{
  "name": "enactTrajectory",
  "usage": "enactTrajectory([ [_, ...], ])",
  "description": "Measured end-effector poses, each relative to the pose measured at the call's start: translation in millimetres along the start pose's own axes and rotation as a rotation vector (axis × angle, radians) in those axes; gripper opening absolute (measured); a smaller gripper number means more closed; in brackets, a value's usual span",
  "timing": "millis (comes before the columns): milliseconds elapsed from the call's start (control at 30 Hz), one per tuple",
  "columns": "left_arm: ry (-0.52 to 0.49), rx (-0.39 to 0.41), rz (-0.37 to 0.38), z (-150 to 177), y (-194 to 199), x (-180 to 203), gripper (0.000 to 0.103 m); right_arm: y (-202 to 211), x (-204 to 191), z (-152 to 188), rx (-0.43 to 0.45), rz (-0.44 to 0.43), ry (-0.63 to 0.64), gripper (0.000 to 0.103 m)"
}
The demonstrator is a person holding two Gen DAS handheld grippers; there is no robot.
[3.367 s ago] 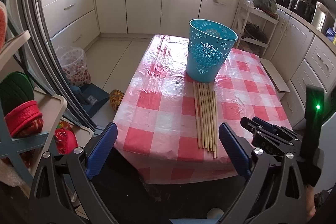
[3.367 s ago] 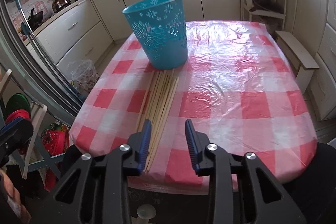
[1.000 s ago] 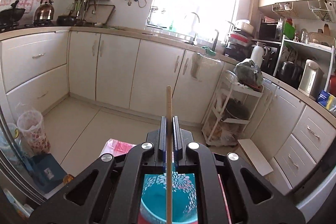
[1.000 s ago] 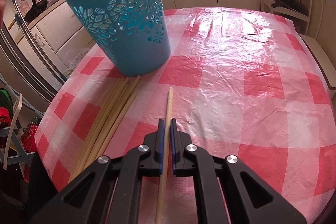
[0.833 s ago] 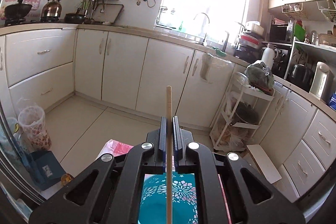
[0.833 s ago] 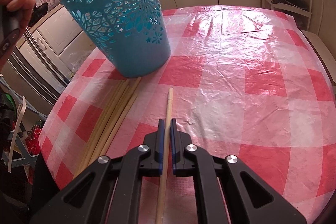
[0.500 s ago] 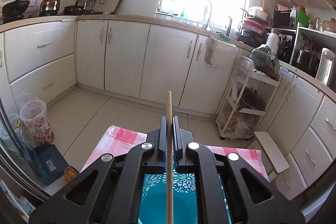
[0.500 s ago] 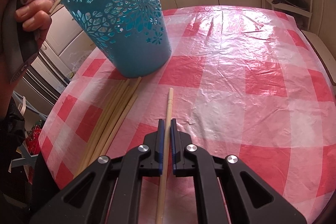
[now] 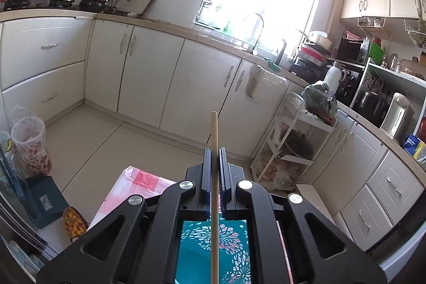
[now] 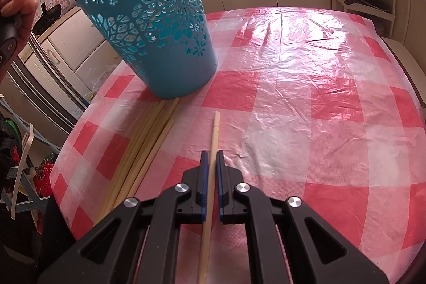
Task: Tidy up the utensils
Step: 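Lift the stick with the left gripper and drop it into the blue basket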
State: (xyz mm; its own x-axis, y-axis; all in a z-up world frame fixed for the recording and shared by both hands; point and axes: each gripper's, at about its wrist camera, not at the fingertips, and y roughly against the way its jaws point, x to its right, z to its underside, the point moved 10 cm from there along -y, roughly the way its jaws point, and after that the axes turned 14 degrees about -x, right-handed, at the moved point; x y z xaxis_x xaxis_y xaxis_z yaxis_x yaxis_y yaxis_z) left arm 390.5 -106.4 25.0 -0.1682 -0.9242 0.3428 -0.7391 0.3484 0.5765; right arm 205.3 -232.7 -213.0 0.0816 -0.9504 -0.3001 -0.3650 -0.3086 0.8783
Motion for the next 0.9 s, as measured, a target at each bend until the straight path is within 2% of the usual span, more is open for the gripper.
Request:
enactTrajectory([
  [133, 0.004, 0.037, -0.007, -13.1, 1.7, 6.3, 0.005, -0.3, -0.8, -0.3, 0.000, -0.001, -0.002, 0.006],
  [300, 0.021, 0.051, -0.043, -23.0, -19.1, 2.2, 0.005, 0.2, -0.5, -0.4, 0.000, -0.004, -0.003, 0.006],
  [467, 0.040, 0.042, -0.056, -20.7, -39.6, -4.7, 0.005, 0.5, -0.2, -0.7, 0.000, -0.006, -0.004, 0.007],
  [633, -0.002, 0.055, -0.083, -14.3, -37.8, -0.5, 0.005, 0.4, 0.1, -1.0, -0.002, -0.012, -0.005, 0.007],
  [833, -0.110, -0.023, -0.108, 6.3, -42.0, 10.1, 0.005, 1.0, 1.0, -0.7, -0.003, -0.016, -0.006, 0.007],
  [900, -0.166, -0.074, -0.139, 19.4, -46.0, 12.0, 0.005, 0.7, 0.8, -1.0, -0.003, -0.015, -0.005, 0.007],
])
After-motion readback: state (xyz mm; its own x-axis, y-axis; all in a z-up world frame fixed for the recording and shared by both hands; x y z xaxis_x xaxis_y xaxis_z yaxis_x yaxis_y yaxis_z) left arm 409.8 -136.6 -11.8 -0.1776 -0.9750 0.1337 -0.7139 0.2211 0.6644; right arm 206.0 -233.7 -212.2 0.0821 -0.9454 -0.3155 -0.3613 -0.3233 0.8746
